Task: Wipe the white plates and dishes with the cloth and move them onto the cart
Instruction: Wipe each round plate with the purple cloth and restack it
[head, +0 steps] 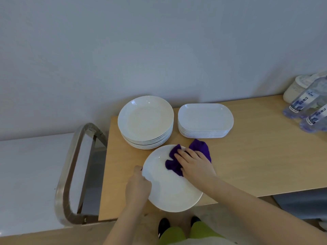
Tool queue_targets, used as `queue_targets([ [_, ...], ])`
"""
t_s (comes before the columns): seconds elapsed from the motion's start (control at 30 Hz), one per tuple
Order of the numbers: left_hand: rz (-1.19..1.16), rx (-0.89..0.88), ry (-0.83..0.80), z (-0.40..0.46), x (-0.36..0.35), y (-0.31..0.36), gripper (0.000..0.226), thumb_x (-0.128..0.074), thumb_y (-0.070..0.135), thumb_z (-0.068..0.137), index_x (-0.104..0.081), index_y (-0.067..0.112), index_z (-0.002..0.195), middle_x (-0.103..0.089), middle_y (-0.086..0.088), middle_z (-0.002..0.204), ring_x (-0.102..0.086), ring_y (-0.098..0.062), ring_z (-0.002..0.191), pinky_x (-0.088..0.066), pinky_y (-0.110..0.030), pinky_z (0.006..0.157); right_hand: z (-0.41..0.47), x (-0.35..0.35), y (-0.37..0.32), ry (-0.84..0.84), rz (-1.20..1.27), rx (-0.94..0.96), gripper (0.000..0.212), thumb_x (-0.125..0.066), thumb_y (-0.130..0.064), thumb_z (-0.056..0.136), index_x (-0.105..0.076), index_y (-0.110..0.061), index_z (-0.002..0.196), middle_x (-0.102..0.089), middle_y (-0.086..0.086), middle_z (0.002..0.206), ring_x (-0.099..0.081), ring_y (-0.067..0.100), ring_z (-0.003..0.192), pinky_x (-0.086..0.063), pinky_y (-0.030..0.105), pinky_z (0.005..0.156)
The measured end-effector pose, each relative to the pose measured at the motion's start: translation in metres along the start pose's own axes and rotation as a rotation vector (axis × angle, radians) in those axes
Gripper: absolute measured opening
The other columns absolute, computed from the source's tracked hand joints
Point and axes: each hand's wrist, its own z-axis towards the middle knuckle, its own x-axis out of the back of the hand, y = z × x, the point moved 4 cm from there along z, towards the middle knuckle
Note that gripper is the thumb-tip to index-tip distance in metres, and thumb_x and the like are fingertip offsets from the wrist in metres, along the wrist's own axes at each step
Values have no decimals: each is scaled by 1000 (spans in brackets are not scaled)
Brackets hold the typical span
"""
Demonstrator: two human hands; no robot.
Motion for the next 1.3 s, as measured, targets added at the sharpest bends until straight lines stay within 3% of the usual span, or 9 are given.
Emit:
queue_targets([
  [0.17,-47,46,-10,2,1,-1,39,-44,4,91,-45,15,129,-53,4,88,-54,-13,75,-42,-26,51,-28,-6,-6,-1,66,-116,47,-44,-26,96,-40,-19,142,-44,-1,146,-39,19,134,-23,36,113],
  [0.37,-99,78,-29,1,2,0,37,-47,5,90,-47,14,126,-59,-2,90,-58,-19,78,-43,-27,53,-33,-15,-39,-48,241,-133,50,-38,-22,98,-29,-25,147,-32,-6,152,-29,17,137,-14,33,114],
  [0.53,-81,85,5,2,2,-1,38,-45,3,87,-49,16,123,-58,-3,89,-59,-20,77,-46,-29,53,-33,-12,-74,-56,328,-41,47,-39,-26,99,-31,-32,145,-29,-11,153,-24,17,139,-12,37,114],
  [0.8,2,33,47,0,-1,1,39,-47,4,89,-49,14,127,-59,-4,95,-57,-19,78,-41,-26,50,-67,-2,-59,-46,432,242,34,-42,-27,98,-54,-34,129,-50,-14,138,-41,10,127,-29,32,101],
  [0.97,42,19,62,-1,-1,4,40,-46,3,90,-48,13,128,-54,0,92,-56,-22,80,-50,-31,59,-66,3,-13,-61,222,321,40,-64,-10,81,-62,-34,113,-58,-13,127,-50,14,120,-38,31,94],
  [1.07,55,25,63,-1,-1,4,41,-45,3,89,-48,13,129,-54,0,93,-57,-24,81,-52,-35,63,-60,13,4,-45,89,271,42,-75,-9,70,-66,-32,104,-62,-12,120,-55,16,115,-43,33,92],
  [1.2,36,40,68,0,-1,1,40,-44,3,88,-50,14,126,-53,3,85,-57,-23,79,-54,-38,66,-48,16,15,-3,-31,181,37,-59,-11,88,-56,-24,124,-47,-5,139,-35,23,133,-32,39,105],
  [1.3,29,46,62,1,-1,0,41,-45,4,88,-48,14,128,-54,3,86,-58,-23,79,-53,-36,64,-35,24,16,25,-90,81,39,-53,-9,90,-51,-16,128,-41,0,143,-29,30,135,-30,42,105],
])
